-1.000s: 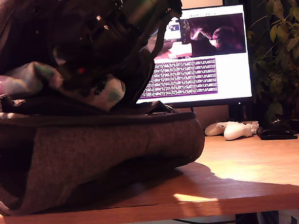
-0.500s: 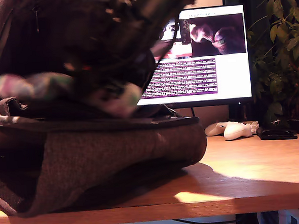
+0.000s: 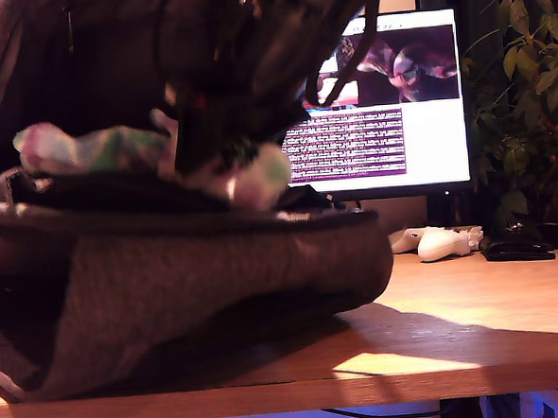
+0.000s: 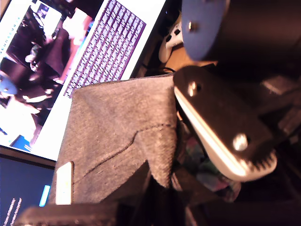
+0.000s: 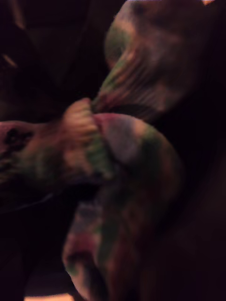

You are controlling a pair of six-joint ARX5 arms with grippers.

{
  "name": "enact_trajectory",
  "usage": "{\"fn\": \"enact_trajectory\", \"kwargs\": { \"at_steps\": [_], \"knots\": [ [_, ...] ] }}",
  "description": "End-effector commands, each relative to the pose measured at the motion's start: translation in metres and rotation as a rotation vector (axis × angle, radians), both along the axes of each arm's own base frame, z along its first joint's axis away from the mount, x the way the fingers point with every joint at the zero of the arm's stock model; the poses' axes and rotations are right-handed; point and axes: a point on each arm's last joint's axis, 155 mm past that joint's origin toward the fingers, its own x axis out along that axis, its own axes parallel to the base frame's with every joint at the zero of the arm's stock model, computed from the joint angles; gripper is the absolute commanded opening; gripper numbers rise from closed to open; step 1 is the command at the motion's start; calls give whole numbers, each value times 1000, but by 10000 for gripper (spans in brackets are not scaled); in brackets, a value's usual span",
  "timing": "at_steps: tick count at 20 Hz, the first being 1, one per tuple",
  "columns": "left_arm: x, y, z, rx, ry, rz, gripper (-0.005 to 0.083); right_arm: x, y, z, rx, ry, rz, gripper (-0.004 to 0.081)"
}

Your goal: Pack the pair of socks inside the grey Google backpack

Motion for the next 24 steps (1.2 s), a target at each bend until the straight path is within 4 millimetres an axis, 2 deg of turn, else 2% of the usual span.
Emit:
{"fn": "enact_trajectory", "kwargs": {
  "at_steps": [1,3,8,11,13,17,19,21,24],
  "knots": [
    [-7,-2,30,-75,-45,-30,-21,0,5,22,58,-40,9,554],
    [-8,-3,30,-77,-43,-36,-21,4,10,38,108,-86,10,555],
    [-7,-4,33,-83,-55,-37,-21,6,9,51,134,-113,-2,555],
    [-3,1,52,-68,-107,-37,-21,-7,1,83,176,-149,9,555],
    [1,8,68,-94,-128,-19,-21,-17,-11,95,177,-140,4,555],
    [6,16,94,-114,-174,-11,-21,-37,-33,98,130,-99,4,555],
    [9,20,97,-120,-178,-4,-21,-47,-41,97,108,-73,15,555],
    [13,21,94,-111,-172,8,-21,-65,-45,87,79,-10,59,554],
    [27,24,98,-42,-228,21,-21,-89,-54,91,65,17,90,554]
  ]
}}
